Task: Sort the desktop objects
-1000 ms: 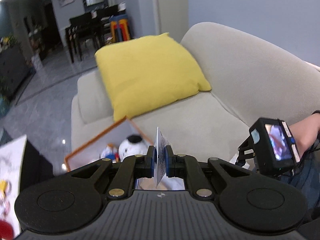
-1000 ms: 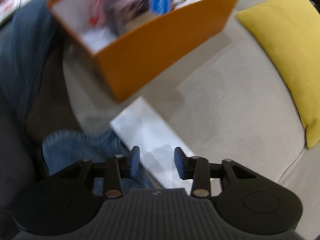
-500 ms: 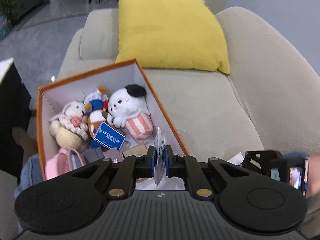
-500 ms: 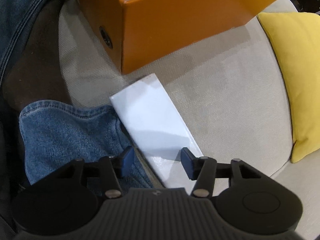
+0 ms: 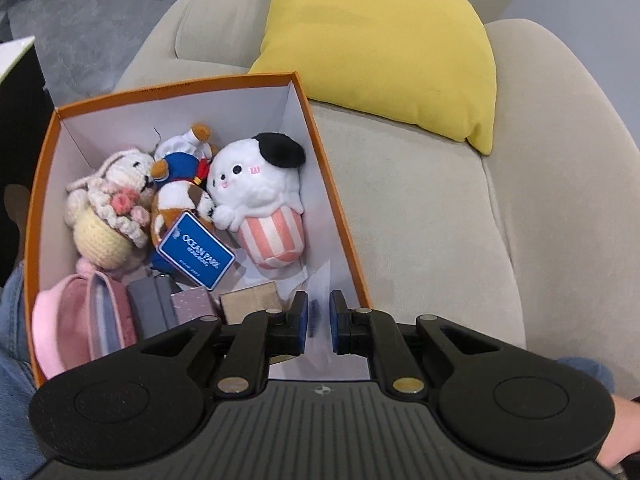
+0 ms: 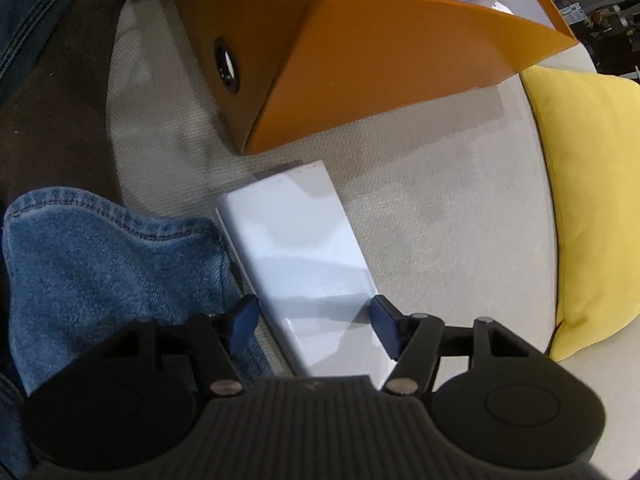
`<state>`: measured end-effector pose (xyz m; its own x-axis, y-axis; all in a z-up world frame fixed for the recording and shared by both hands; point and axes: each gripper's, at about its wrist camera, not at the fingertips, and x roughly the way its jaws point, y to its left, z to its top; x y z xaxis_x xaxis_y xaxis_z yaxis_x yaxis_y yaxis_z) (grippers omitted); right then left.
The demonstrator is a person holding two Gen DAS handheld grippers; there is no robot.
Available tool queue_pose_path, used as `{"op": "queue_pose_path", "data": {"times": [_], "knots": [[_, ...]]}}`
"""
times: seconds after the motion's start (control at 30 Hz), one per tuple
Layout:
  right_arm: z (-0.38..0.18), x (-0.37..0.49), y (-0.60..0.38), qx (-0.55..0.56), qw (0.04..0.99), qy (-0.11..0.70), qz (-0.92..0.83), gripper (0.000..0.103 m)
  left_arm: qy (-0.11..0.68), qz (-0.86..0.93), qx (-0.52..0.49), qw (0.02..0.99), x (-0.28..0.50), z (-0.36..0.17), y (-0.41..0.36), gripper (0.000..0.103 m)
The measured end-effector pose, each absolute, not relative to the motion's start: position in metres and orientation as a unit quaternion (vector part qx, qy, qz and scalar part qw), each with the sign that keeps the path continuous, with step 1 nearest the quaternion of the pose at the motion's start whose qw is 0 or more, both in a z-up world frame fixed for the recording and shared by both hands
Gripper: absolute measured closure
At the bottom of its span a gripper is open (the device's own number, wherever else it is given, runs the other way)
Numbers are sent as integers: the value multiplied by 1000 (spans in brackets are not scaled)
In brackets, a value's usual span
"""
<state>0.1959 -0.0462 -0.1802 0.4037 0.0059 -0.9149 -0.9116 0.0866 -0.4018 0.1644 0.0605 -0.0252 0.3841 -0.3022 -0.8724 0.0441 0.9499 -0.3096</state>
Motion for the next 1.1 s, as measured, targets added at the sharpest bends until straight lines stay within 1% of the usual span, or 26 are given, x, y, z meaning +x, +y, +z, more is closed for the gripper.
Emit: {"op": "queue_pose_path", "data": {"times": [0.13, 0.2, 0.27, 0.33, 0.47, 0.63, 0.7, 0.87, 0.9, 1.0, 1.1], "knots": [[-180, 202, -48, -559, 627, 396, 370, 39, 542, -103, -124, 825, 165, -24, 62, 91], [-177, 206, -51, -554, 631, 396, 371, 45, 532, -102, -122, 831, 162, -18, 64, 89], [-168, 213, -54, -539, 638, 401, 376, 57, 521, -104, -119, 839, 155, -11, 68, 88], [-157, 226, -58, -509, 650, 417, 379, 63, 507, -106, -118, 847, 147, -3, 72, 86], [-142, 260, -66, -462, 670, 446, 373, 71, 479, -104, -105, 865, 125, 11, 75, 86], [-133, 314, -83, -356, 694, 509, 363, 71, 457, -91, -93, 880, 101, 17, 80, 86], [-126, 325, -88, -309, 700, 535, 359, 71, 453, -90, -99, 881, 94, 17, 83, 86], [-128, 373, -126, -190, 705, 591, 342, 72, 448, -83, -126, 881, 82, 15, 93, 86], [-119, 363, -137, -169, 708, 598, 335, 72, 446, -82, -129, 882, 79, 14, 94, 86], [-118, 365, -160, -117, 716, 610, 318, 72, 440, -73, -132, 885, 74, 15, 98, 86], [-109, 354, -169, -97, 720, 613, 310, 72, 436, -67, -136, 887, 70, 15, 101, 86]]}}
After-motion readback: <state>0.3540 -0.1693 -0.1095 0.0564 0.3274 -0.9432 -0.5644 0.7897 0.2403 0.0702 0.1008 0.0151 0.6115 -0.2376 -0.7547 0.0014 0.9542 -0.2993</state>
